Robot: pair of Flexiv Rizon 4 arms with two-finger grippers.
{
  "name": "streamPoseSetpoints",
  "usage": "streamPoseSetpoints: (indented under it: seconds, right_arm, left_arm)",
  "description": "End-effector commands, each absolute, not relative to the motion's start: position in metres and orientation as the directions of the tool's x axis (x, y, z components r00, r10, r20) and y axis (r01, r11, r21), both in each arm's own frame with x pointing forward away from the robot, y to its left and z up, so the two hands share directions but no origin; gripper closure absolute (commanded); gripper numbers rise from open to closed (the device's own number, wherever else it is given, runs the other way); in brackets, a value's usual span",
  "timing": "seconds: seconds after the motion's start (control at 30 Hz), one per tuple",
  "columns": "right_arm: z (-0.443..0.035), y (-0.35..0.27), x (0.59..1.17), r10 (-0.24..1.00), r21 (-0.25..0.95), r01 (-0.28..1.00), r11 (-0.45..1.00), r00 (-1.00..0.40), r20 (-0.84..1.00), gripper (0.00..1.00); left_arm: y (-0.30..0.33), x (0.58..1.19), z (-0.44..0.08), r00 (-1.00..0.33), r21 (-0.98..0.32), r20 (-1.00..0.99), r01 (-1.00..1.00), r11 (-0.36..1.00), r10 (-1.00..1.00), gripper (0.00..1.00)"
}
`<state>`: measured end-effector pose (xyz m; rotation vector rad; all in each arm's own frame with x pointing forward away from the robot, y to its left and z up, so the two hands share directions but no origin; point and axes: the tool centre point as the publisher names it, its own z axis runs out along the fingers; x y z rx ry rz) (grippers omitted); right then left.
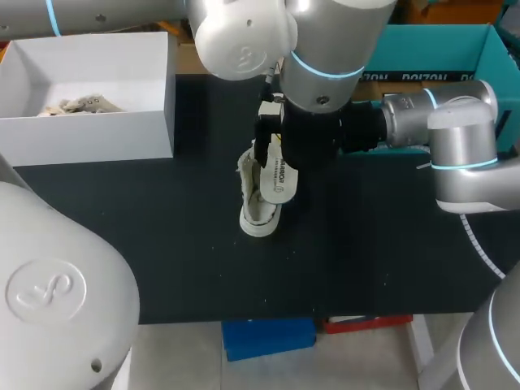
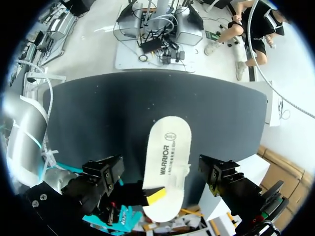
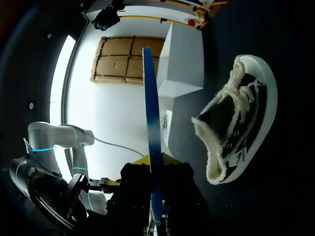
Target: Take the shoe out of the shoebox, open the shoe tongue, remove and reinsert the insole, then place the shoe into the shoebox
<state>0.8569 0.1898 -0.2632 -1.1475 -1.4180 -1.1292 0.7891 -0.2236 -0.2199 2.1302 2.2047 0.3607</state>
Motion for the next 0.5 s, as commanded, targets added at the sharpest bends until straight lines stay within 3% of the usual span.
streamPoseSetpoints:
  seconds: [0.03,0.23,0.5]
  right_arm:
    - [-0.2629,0.1905,0.8572,0.108,0.087,0.988,0.131,-0.101,0.989,1.0]
    - [-0.2629,0.1905,0.8572,0.108,0.087,0.988,0.131,-0.101,0.989,1.0]
    - [-0.2629,0.1905,0.8572,0.108,0.087,0.988,0.131,-0.101,0.989,1.0]
  left_arm:
    - [-0.2085,0.7888,-0.2164,-0.039,0.2,0.07,0.98,0.024,0.997,0.0]
    - [-0.203,0.7905,-0.2173,0.048,0.179,0.002,0.983,-0.047,0.999,0.0]
    - [-0.203,0.7905,-0.2173,0.048,0.179,0.002,0.983,-0.047,0.999,0.0]
